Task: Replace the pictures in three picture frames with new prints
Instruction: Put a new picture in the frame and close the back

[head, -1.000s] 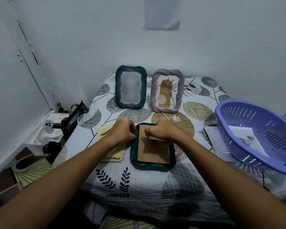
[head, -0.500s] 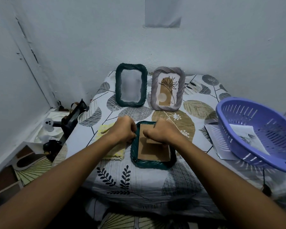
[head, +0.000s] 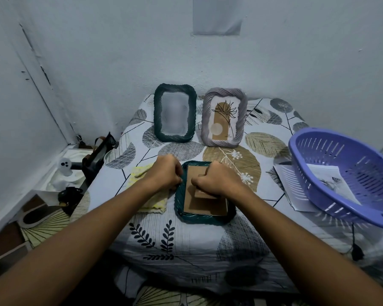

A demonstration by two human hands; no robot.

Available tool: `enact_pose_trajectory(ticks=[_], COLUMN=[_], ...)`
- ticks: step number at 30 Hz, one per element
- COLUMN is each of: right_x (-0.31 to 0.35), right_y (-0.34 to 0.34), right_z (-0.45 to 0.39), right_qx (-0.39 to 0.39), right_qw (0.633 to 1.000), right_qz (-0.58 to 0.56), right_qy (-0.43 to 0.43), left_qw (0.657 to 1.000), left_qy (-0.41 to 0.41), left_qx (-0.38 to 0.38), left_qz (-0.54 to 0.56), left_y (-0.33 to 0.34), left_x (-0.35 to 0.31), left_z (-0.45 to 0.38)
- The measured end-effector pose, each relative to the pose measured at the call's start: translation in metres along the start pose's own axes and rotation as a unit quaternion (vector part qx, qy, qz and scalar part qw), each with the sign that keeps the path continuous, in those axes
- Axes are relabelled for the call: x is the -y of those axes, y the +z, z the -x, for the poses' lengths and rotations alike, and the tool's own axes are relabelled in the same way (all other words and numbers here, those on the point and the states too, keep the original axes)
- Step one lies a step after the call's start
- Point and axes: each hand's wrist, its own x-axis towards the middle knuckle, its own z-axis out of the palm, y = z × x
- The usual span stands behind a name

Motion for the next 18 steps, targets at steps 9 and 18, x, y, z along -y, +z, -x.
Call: enact_pose_trajectory(ticks=[9,18], right_x=[0.0,-0.012], right_y=[-0.001,-0.009], right_z=[-0.001,0.001], right_qx=[0.004,0.007], right_qw=[1.0,0.999], right_qz=[-0.001,-0.007], right_qy=[-0.008,-0.032], left_qw=[1.0,0.995], left_qy=[0.01,0.072], left_qx=[-0.003,-0.012], left_qz=[-0.015,-0.064], left_y=[0.001,0.0], left_x=[0.0,-0.001], left_z=[0.0,0.005])
